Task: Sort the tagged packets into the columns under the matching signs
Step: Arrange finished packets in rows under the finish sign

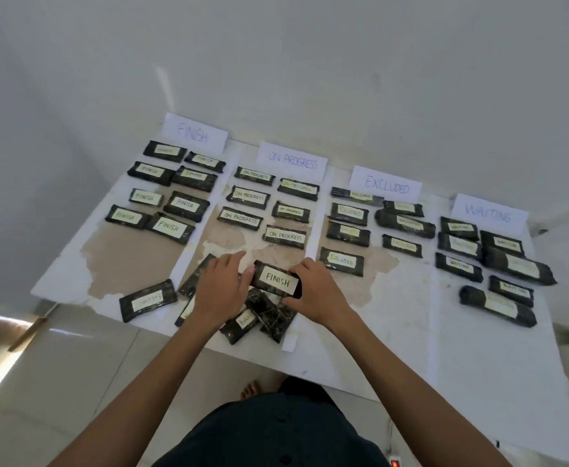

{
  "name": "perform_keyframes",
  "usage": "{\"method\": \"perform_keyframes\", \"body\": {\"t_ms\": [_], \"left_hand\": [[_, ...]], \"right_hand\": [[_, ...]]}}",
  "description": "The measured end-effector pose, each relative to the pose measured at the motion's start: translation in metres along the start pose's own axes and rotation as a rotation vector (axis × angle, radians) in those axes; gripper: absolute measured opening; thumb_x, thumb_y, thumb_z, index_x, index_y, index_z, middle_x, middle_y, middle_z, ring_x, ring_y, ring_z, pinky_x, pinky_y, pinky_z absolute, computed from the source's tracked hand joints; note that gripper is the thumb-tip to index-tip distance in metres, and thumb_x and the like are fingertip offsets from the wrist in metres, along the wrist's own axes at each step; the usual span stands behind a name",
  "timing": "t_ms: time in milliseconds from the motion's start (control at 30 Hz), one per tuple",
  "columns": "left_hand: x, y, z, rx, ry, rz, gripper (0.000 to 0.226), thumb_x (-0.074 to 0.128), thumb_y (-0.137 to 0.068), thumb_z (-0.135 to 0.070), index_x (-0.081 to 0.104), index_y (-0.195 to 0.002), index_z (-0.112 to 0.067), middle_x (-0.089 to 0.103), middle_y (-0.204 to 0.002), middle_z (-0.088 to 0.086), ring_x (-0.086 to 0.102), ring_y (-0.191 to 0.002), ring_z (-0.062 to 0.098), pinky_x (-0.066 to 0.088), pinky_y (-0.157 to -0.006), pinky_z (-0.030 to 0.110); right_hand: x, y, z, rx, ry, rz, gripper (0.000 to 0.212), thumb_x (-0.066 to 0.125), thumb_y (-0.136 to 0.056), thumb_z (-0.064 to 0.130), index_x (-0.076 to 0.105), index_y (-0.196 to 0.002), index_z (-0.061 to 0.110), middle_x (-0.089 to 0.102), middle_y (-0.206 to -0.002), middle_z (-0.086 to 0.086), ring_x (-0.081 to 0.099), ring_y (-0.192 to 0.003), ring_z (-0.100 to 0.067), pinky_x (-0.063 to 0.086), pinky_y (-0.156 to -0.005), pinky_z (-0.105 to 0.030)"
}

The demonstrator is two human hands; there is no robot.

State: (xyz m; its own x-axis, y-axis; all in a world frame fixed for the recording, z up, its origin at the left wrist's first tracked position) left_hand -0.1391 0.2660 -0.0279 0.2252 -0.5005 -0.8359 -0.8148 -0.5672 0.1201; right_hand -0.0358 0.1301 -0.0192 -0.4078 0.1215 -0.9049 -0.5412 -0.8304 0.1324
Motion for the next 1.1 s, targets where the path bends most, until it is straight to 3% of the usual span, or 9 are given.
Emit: {"method": "perform_keyframes", "body": {"t_ms": [133,367,533,933,1100], "left_hand": [[-0.028,0.002,0.024,-0.009,-0.141,-0.125,0.061,0.021,-0.089,-0.049,0.046,-0.13,-0.011,0.052,-0.132,0.011,0.043,-0.123,0.031,0.041,-0.099,0.048],[-0.063,0.016,0.072,-0.152,-0.16,-0.165,0.066,0.018,-0.086,-0.05,0.05,-0.127,-0.01,0.053,-0.129,0.013,0.045,-0.121,0.031,0.04,-0.098,0.047],[-0.088,0.018,0.112,-0.23,-0.148,-0.186,0.045,0.044,-0.094,-0.034,0.046,-0.133,-0.011,0.046,-0.138,0.014,0.038,-0.129,0.032,0.034,-0.105,0.048],[-0.141,-0.003,0.238,-0.267,-0.132,-0.132,0.053,0.047,-0.094,-0.032,0.035,-0.142,-0.013,0.03,-0.151,0.013,0.022,-0.141,0.031,0.022,-0.114,0.045],[-0.152,-0.025,0.292,-0.298,-0.14,-0.079,0.056,0.053,-0.09,-0.027,0.036,-0.141,-0.01,0.032,-0.149,0.016,0.026,-0.139,0.033,0.025,-0.112,0.048]], "right_hand": [[0.003,-0.022,0.021,-0.05,-0.01,-0.006,0.057,0.072,-0.074,0.039,0.054,-0.121,0.01,0.052,-0.109,-0.005,0.047,-0.101,-0.023,0.046,-0.087,-0.034],[0.01,-0.054,0.072,-0.182,0.015,0.059,0.058,0.069,-0.077,0.042,0.053,-0.123,0.01,0.052,-0.112,-0.006,0.047,-0.101,-0.023,0.044,-0.087,-0.033],[0.013,-0.081,0.114,-0.244,0.043,0.07,0.057,0.068,-0.077,0.043,0.054,-0.121,0.009,0.051,-0.11,-0.007,0.047,-0.099,-0.024,0.045,-0.085,-0.037],[0.068,-0.161,0.212,-0.168,0.09,0.085,0.055,0.068,-0.078,0.04,0.053,-0.122,0.01,0.052,-0.12,-0.006,0.042,-0.111,-0.025,0.041,-0.092,-0.034],[0.11,-0.205,0.246,-0.112,0.052,0.12,0.055,0.073,-0.075,0.042,0.056,-0.114,0.007,0.054,-0.115,-0.01,0.046,-0.11,-0.027,0.042,-0.095,-0.038]]}}
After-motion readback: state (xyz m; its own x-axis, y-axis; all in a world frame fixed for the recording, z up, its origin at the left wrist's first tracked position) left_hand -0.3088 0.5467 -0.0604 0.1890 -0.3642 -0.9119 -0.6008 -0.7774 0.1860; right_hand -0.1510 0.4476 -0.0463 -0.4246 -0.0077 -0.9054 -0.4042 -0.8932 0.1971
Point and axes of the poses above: each hand's wrist, its own y-axis away from the middle knuckle, its own x-axis out of the palm, z = x × y, the point moved 8 cm from there along -y, towards the middle knuckle
